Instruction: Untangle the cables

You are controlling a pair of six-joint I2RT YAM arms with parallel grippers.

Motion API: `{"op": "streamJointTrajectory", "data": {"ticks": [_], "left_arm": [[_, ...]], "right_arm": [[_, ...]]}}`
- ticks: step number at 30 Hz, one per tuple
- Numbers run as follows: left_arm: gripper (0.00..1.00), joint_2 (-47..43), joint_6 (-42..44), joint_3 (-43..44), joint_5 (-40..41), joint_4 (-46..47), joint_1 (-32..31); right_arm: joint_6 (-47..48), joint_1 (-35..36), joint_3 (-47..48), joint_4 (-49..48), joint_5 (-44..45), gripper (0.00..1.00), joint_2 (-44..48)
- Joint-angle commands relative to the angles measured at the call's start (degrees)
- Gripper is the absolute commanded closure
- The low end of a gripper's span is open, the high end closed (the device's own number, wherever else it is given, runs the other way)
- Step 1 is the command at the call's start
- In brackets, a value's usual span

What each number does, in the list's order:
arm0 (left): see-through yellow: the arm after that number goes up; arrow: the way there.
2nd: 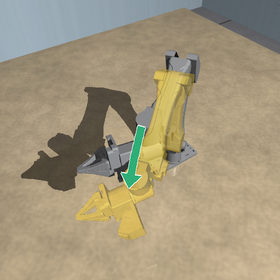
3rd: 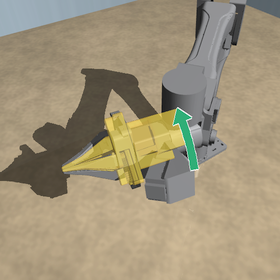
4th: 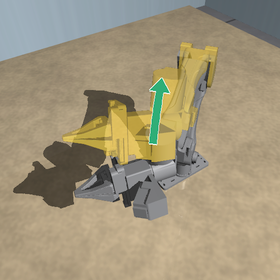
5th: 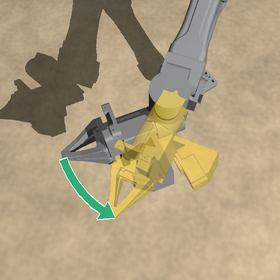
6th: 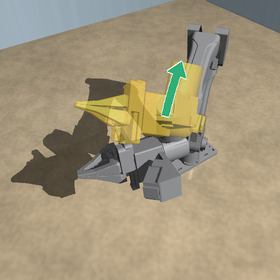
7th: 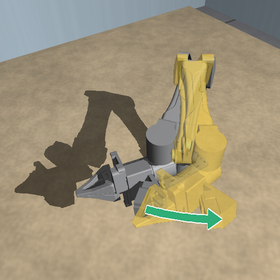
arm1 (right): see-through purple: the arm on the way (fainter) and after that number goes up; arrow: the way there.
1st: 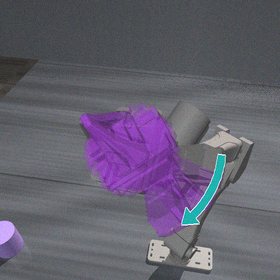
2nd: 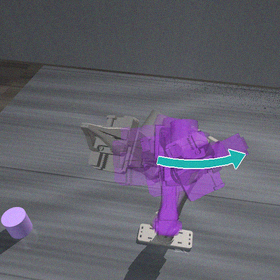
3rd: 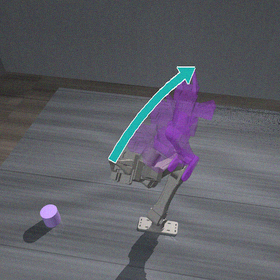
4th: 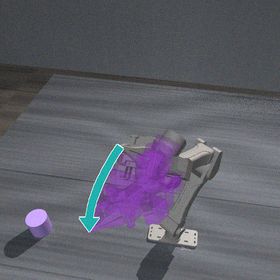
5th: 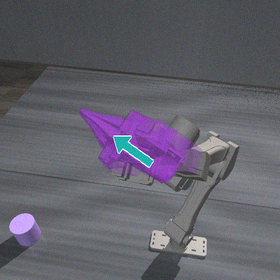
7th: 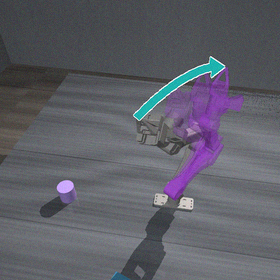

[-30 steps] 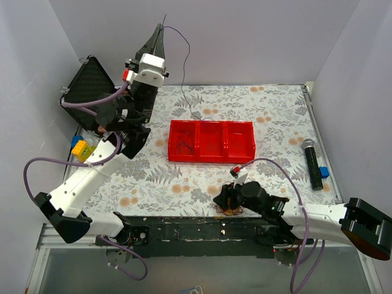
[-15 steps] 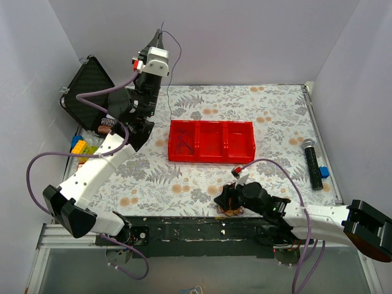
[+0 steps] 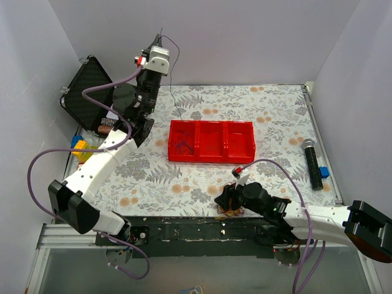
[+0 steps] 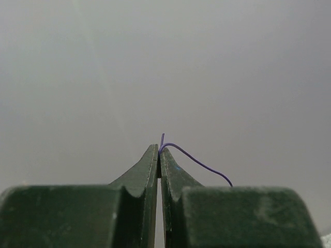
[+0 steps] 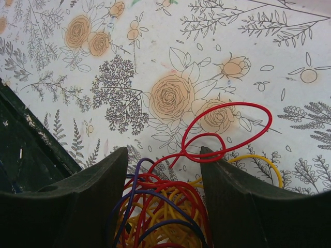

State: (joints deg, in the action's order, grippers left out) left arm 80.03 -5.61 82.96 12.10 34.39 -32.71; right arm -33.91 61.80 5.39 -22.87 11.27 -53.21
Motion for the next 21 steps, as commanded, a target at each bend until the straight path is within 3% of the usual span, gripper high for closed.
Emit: {"op": "streamJointTrajectory", "data": {"ticks": [1, 15, 21], "left_arm": [[1.0, 2.2, 0.6, -3.2, -0.8, -0.3, 1.0], [1.0, 6.8, 3.3, -8.5, 0.3, 2.7, 6.0], [1.0, 3.6, 3.0, -13.2, -1.7, 2.1, 10.0]], "right_arm": [[-0.1, 0.3, -1.0, 2.0, 0.1, 0.35, -0.4], [-0.1, 0.3, -1.5, 2.7, 0.1, 0.36, 0.8], [0.0, 0.3, -1.4, 3.2, 0.2, 0.36, 0.7]]}}
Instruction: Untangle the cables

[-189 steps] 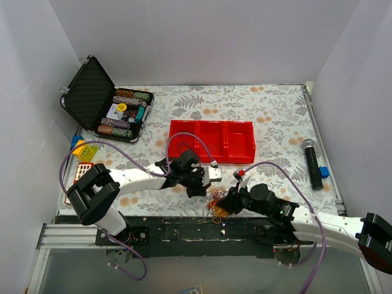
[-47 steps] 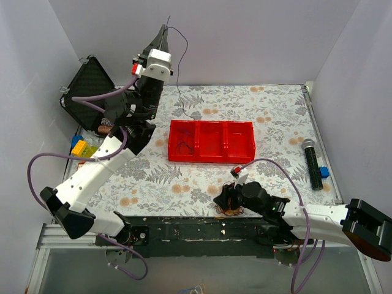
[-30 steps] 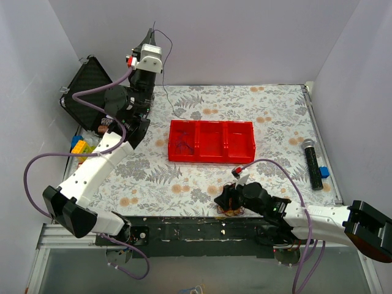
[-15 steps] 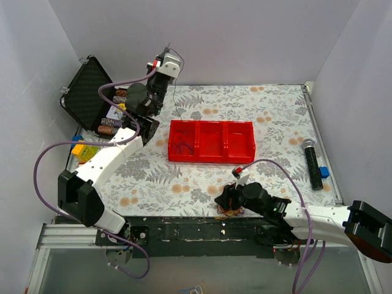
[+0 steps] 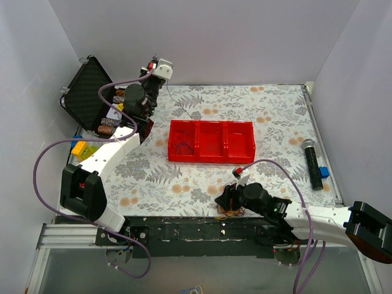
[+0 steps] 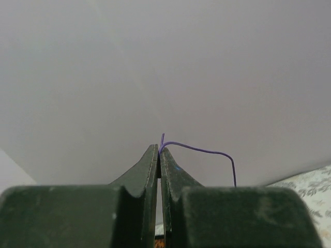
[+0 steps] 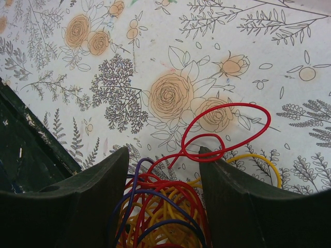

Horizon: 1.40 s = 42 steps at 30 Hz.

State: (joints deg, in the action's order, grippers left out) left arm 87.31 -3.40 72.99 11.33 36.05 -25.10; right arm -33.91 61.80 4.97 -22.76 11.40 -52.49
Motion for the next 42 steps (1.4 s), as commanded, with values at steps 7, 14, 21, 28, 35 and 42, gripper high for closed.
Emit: {"op": "streamJointTrajectory", "data": {"ticks": [7, 14, 21, 28, 35, 42], "left_arm": [[1.0, -8.1, 2.4, -10.8, -7.5, -4.5, 2.7], [1.0, -10.9, 1.2, -13.1, -17.1, -14.7, 2.5], [1.0, -10.8, 1.5, -14.5, -21.5, -26.0, 0.8], [1.0, -10.8, 2.8, -18.4, -22.0, -28.8, -0.6], [1.0, -8.0, 0.9, -18.8, -21.6, -29.4, -5.2], [1.0, -1.1, -1.7, -17.5, -15.4, -26.6, -9.3]], "right_arm": [[0.1, 0.3, -0.7, 3.3, 0.3, 0.36, -0.9], [0.2, 0.3, -0.4, 4.0, 0.6, 0.37, -0.6], [-0.3, 0.3, -0.8, 3.8, 0.8, 0.37, -0.9], [-0.6, 0.3, -1.5, 4.4, 1.3, 0.37, 0.0], [-0.9, 0.3, -1.5, 3.8, 1.1, 0.37, -0.5], [-1.3, 0.3, -1.7, 4.2, 1.3, 0.37, 0.2]]}}
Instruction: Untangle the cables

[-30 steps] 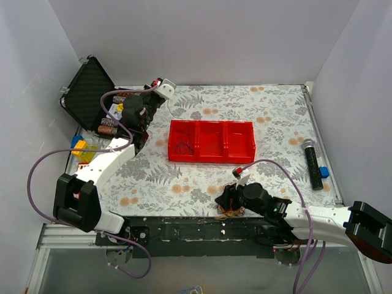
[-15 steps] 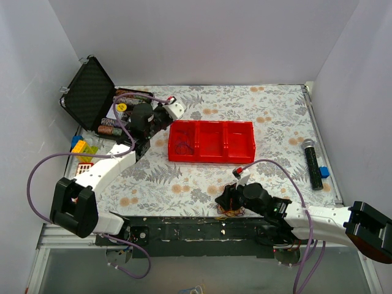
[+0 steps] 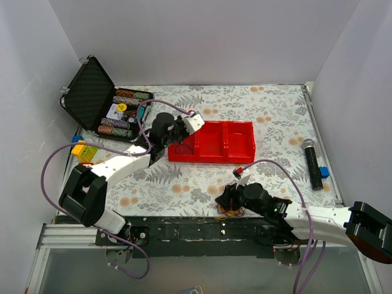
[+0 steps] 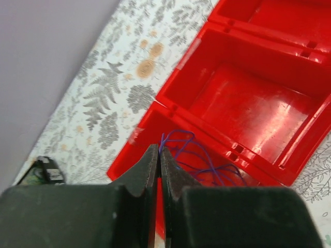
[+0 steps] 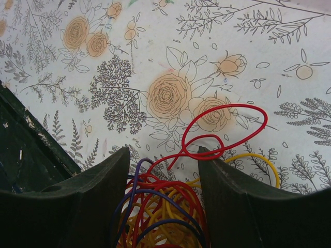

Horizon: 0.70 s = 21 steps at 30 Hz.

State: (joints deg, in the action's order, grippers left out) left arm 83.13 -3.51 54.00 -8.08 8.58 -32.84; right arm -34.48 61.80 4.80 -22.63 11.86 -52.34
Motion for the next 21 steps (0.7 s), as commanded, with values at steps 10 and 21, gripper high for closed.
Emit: {"op": "streamJointTrajectory", "data": {"ticks": [10, 21], "left_arm": [[1.0, 7.0, 1.4, -2.0, 13.5, 3.9, 0.1], [1.0, 12.1, -2.4, 0.6, 9.1, -1.0, -0.2]], "right_arm": [[-1.2, 0.3, -3.3, 5.2, 1.4, 0.37, 3.2], [-1.3, 0.3, -2.4, 4.8, 1.4, 0.38, 1.5]]}}
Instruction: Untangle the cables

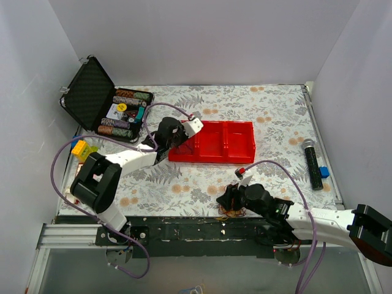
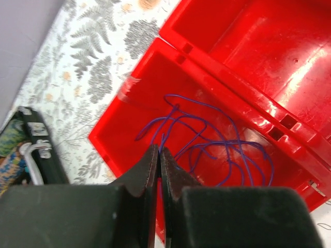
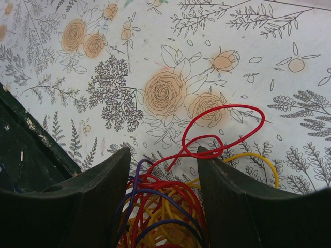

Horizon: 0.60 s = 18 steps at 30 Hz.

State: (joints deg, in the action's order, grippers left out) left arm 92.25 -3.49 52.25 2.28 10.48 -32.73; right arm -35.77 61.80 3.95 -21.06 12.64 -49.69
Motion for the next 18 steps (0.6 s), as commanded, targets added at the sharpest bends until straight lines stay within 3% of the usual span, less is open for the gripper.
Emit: {"op": "streamJointTrajectory", "data": {"ticks": [1, 8, 9, 14, 18], "left_arm": [[1.0, 3.8, -2.8, 2.7, -1.1, -3.0, -0.4], [0.96, 7.2, -3.0, 6.8, 0.5, -4.8, -0.8], [0.93, 6.5, -3.5, 7.7, 0.2, -5.6, -0.8], [0.56, 1.1, -5.2, 10.0, -4.1, -9.9, -0.7], [0.41, -4.3, -6.5, 10.9, -5.4, -13.5, -0.8]], "right_arm": [[0.1, 0.3, -1.3, 3.2, 0.5, 0.38, -1.2], [1.3, 0.3, 1.5, 6.4, 0.5, 0.38, 0.1], [1.4, 0.3, 1.5, 6.6, 0.5, 0.38, 0.6], [1.5, 0.3, 1.8, 6.6, 0.6, 0.38, 1.8], [1.4, 0.3, 1.9, 5.7, 0.1, 0.37, 1.7]]}}
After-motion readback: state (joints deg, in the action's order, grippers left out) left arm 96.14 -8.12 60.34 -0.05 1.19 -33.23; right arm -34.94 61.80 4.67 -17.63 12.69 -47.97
